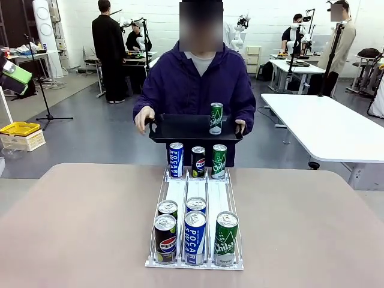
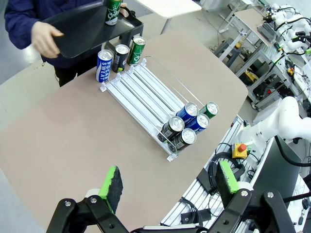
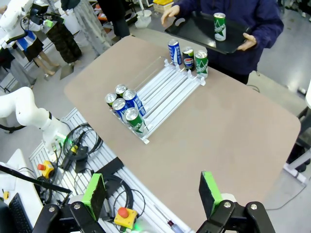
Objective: Retrieve and hand over the desired beverage to the person.
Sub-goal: Pick up another can of the same type that the person held from the Automatic Can Dispenser.
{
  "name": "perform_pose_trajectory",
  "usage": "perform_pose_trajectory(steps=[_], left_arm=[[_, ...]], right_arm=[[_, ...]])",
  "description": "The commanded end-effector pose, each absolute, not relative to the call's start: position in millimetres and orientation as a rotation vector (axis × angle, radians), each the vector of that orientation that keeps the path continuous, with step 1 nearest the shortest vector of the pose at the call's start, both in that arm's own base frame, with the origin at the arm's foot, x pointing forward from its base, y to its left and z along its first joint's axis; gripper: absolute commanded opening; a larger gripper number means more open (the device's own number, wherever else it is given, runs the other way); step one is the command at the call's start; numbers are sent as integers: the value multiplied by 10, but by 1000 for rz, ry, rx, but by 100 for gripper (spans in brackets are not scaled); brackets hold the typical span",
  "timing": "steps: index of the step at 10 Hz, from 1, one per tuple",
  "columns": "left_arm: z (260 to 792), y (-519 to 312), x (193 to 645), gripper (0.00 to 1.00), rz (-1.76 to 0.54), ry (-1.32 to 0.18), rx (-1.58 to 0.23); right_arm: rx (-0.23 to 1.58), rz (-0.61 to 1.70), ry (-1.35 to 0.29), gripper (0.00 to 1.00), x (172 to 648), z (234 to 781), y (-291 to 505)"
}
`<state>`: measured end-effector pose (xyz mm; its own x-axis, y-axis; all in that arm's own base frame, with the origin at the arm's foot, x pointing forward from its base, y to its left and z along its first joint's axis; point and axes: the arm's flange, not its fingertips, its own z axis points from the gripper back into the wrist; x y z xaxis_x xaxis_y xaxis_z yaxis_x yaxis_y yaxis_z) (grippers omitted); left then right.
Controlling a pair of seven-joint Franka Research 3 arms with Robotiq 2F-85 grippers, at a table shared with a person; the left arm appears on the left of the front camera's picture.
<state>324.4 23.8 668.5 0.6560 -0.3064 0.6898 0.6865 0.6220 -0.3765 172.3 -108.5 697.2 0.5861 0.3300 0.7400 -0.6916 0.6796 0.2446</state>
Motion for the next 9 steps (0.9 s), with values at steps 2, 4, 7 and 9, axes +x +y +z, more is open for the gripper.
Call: perform_pose_trajectory(steps=[2,4,7,9], left_arm=[[6677,248,3241,100,-631,-632,-692],[6685,238,3244,100,-614,-621,-679],[6979,-855,3236,100,-792,-486,-470],[6885,-1899,3182,100,-774,-270,-312]], right_arm=[[570,648,-720,100,1721,6981,-1100],[570,648,-720,100,1721,6981,-1100],[570,648,-720,100,1721,6981,-1100],[570,648,-720,100,1721,6981,-1100]])
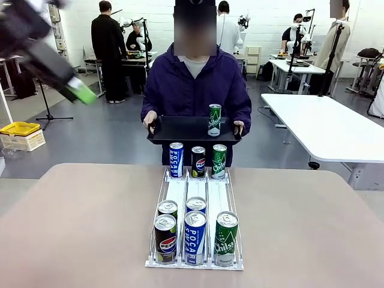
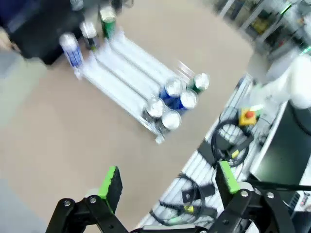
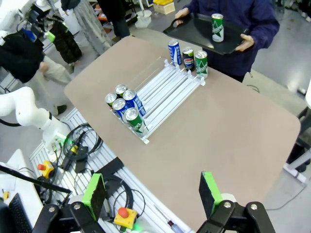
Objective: Retrieve and hand over the desired beverage to the person.
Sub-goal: Pick up another can of the same type that the person held from the Automatic Can Dispenser.
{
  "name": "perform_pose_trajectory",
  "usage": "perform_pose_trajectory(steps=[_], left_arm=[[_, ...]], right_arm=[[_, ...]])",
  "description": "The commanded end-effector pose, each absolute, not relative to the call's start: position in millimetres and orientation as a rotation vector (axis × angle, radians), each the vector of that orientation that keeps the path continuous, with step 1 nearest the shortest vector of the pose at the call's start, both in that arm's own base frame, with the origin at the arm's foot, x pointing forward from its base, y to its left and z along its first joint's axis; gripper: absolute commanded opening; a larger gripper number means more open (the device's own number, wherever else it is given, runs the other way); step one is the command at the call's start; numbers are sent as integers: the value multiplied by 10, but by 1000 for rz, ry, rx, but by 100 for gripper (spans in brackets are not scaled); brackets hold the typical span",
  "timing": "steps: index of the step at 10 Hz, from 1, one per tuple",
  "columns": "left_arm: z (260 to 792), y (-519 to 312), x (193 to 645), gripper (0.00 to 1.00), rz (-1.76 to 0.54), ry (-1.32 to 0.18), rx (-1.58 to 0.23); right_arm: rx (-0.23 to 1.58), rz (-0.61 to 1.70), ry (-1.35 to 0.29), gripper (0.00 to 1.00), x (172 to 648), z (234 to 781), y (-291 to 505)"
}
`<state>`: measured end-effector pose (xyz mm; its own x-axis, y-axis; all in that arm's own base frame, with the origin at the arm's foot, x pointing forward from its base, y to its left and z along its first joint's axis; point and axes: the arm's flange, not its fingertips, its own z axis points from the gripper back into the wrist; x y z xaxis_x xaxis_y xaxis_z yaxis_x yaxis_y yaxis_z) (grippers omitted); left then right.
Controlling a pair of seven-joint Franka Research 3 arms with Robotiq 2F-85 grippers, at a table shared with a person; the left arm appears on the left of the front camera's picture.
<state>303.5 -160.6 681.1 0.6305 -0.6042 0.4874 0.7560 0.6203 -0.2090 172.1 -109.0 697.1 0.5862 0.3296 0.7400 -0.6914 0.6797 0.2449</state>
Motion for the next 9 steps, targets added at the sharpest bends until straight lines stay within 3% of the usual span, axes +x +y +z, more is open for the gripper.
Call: perform_pose_trajectory(steps=[1,3,6,9], left_arm=[[6699,-2381,3178,100,-655,-239,-200],[6173,-3086,3282,100,-455,-181,-38],[5828,-3545,3352,100,-279,-272,-71],[5709,-3507,3385,100,-282,-219,-78]], right_arm=[[570,648,-720,100,1721,6981,-1100],[570,648,-720,100,1721,6981,-1100],[570,648,-720,100,1721,6981,-1100],[570,648,-720,100,1721,6981,-1100]])
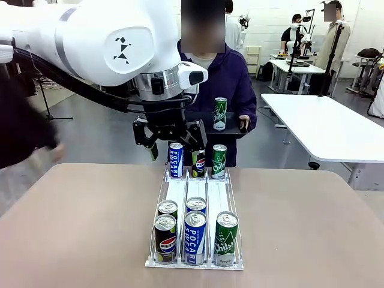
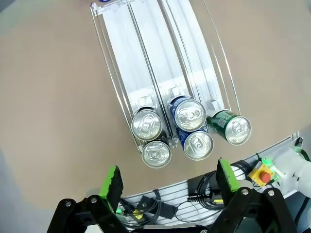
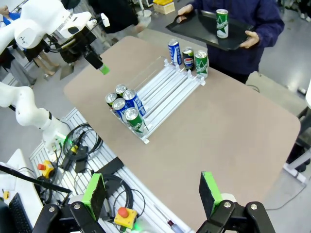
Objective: Retrieve and hand over the desired beverage to the person.
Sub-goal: Pick up another can of the same type that the person held from the Automatic Can Dispenser.
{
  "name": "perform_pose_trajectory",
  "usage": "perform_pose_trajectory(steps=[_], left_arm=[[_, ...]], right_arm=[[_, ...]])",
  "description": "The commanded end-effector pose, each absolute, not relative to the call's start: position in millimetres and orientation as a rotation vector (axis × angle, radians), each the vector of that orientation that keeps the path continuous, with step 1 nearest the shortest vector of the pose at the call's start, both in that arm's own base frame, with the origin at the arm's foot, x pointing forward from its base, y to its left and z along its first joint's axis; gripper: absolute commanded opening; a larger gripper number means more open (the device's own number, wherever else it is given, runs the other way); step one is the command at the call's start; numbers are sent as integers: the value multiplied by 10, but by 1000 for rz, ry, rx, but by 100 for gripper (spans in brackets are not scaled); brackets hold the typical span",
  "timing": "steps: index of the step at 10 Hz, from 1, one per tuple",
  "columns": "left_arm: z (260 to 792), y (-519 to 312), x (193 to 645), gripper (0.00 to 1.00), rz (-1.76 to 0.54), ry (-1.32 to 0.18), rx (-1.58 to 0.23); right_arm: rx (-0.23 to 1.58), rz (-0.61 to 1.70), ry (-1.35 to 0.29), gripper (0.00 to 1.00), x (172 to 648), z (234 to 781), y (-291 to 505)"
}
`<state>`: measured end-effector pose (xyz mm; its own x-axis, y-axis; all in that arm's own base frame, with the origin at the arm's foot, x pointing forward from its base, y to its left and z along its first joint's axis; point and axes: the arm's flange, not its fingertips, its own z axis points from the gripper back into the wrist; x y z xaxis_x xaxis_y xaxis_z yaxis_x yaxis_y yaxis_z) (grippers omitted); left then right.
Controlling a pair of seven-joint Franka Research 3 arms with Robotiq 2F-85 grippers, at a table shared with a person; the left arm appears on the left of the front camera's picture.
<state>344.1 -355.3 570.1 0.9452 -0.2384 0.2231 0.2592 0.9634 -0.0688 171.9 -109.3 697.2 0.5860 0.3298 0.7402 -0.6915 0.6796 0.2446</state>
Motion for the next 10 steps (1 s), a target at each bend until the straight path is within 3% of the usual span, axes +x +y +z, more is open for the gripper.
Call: perform_pose_trajectory(steps=[1,7,10], left_arm=[[5709,-3507,3385,100,-282,-219,-78],[5716,-3566,3402,100,-269,-212,-101],[5298,-3985,2995,100,-287,-167,-9]], right_arm=[[570,648,-720,100,1721,6981,-1100],[570,648,-720,100,1721,6981,-1100],[570,648,-720,100,1721,6981,-1100]])
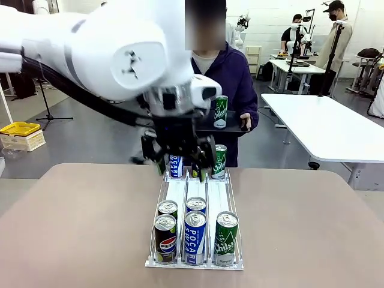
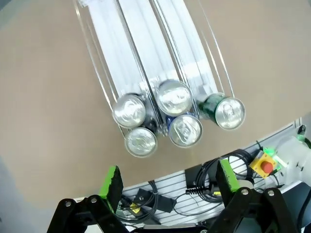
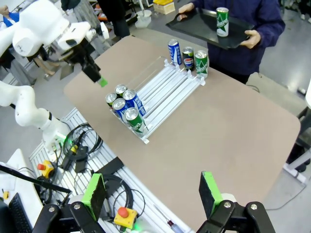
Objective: Retrieve and hand over the desired beverage to the person.
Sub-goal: Pick up another can of the same type that the person held from the Automatic Can Dispenser.
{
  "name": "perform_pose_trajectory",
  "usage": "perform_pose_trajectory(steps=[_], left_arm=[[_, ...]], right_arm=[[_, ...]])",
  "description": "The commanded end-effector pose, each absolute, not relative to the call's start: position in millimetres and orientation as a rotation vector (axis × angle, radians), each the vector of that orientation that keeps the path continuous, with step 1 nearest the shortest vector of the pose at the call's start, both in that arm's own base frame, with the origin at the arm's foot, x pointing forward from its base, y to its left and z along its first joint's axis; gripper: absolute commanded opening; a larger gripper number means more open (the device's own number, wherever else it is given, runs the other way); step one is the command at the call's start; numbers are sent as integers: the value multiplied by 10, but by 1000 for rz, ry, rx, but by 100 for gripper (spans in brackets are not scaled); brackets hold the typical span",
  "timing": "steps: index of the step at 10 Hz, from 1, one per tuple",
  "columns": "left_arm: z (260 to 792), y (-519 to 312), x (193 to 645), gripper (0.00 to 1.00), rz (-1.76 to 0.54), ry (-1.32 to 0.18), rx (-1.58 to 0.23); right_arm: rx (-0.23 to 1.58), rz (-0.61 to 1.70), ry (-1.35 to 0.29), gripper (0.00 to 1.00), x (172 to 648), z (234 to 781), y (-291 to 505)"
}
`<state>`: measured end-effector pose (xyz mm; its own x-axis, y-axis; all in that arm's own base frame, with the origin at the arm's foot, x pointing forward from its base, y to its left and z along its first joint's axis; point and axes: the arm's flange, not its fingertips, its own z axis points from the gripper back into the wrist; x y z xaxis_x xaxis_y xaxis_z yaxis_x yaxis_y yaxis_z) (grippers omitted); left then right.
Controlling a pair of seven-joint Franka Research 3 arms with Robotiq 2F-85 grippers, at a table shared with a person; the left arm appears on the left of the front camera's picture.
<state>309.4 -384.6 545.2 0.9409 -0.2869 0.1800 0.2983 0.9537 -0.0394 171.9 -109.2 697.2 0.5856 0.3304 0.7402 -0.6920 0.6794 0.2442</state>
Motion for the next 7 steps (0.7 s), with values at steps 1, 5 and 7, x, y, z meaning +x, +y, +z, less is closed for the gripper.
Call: perform_pose_trajectory(steps=[1,5,7], left_arm=[[5152,-4086,2923,100,-293,-139,24],[4757,-4204,3007,100,-171,-90,8],[4702,-4179,3064,100,-135,-78,-26]], right_arm=[[570,648,-720,100,1721,6981,-1100],[570,648,-720,100,1721,6981,-1100],[570,648,-720,100,1721,6981,-1100]])
